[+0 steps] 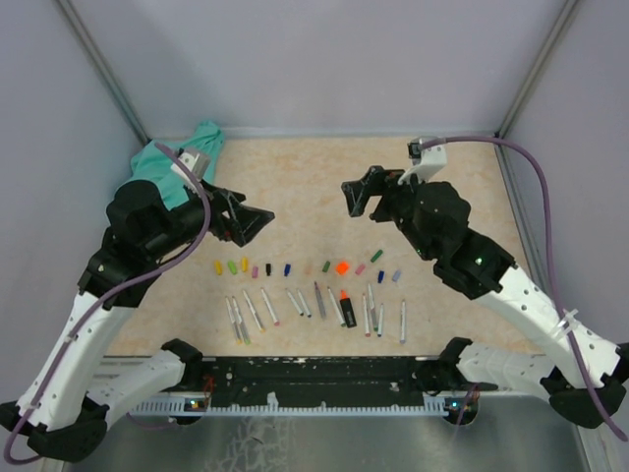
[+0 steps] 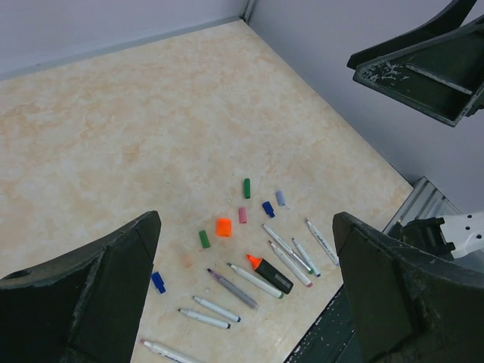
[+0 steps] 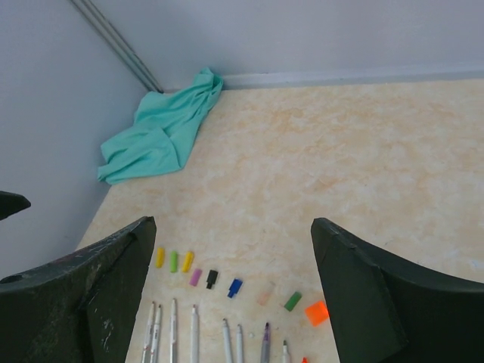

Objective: Open the pen caps
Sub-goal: Reset both arms

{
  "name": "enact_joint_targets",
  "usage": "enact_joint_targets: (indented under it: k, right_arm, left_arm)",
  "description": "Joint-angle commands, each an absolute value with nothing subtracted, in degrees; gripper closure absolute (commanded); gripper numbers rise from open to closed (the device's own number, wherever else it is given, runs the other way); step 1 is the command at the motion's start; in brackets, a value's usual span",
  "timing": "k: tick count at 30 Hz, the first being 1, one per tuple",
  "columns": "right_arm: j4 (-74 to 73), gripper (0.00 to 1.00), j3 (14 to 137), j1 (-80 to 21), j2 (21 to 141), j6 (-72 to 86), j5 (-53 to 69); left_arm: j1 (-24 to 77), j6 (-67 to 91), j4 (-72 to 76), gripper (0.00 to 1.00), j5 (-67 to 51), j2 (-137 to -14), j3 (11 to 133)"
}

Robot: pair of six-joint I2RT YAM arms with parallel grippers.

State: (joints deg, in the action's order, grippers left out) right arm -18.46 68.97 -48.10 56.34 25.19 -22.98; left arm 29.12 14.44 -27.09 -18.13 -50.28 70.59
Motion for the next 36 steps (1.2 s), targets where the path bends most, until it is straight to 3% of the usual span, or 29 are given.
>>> enact_joint_targets:
  k: [1, 36]
  right_arm:
    - [-14.8, 0.16, 69.0, -48.0, 52.9, 24.1, -26.6]
    - [-22.7, 0.15, 66.6, -48.0, 47.4, 22.3, -34.2]
  left_arm:
    - [28.8, 13.9, -26.3, 0.01, -16.9, -51.0, 70.9]
    - [28.9, 15.2, -26.1, 0.01, -14.6, -47.2, 66.2]
